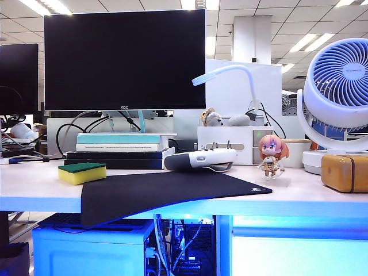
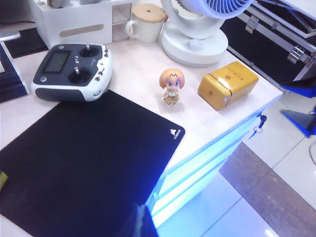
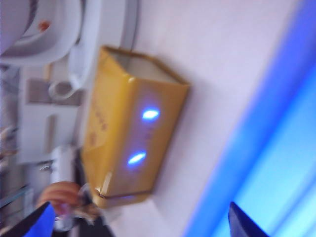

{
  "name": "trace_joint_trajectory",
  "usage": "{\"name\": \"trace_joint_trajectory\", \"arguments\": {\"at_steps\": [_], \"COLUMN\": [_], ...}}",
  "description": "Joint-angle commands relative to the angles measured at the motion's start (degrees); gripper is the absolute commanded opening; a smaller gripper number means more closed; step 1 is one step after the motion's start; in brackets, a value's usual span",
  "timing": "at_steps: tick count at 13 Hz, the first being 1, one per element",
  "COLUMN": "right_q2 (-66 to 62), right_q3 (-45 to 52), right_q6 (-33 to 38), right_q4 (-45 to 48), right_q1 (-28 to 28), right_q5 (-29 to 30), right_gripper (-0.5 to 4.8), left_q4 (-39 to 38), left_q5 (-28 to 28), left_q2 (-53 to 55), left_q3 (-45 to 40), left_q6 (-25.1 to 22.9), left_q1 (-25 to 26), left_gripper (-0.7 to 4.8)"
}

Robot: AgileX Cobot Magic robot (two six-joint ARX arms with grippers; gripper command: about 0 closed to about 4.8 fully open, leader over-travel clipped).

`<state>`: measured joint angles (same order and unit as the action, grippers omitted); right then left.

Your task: Open the drawer, place the cleaning sponge inside, then close the drawer.

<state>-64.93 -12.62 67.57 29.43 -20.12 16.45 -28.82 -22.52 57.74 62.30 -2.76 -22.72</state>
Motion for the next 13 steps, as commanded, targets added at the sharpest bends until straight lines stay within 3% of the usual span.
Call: {"name": "trace_joint_trajectory", "arguments": {"at_steps": [1,2,4,8,13], "right_q2": [-19.7,-25.9,-31.4,-33.4,-40.0], "right_q3": [-0.3,-0.3,-0.3,-0.2,-0.3], "right_q6": [4.7,5.2,6.2,-0.4,-7.6], "right_q4": [28.1,35.3,39.9,38.8,39.5], "right_q1": [-5.6,-7.8,-10.7,-16.1,-17.7], "right_q5": [13.3,16.7,21.0,27.4,33.0], "right_gripper": [4.79,4.79,4.79,4.79,4.79], "left_q4": [1.6,1.5,1.5,1.5,1.5], "left_q5": [-0.2,-0.8,-0.8,-0.6,-0.7], "left_q2": [-0.1,-0.1,-0.1,-0.1,-0.1], "left_q3": [0.3,0.3,0.3,0.3,0.3], "left_q6": [0.2,0.2,0.2,0.2,0.2], "left_q1": [0.0,0.0,0.0,0.0,0.0], "left_gripper": [-0.06,-0.06,-0.06,-0.06,-0.06]}}
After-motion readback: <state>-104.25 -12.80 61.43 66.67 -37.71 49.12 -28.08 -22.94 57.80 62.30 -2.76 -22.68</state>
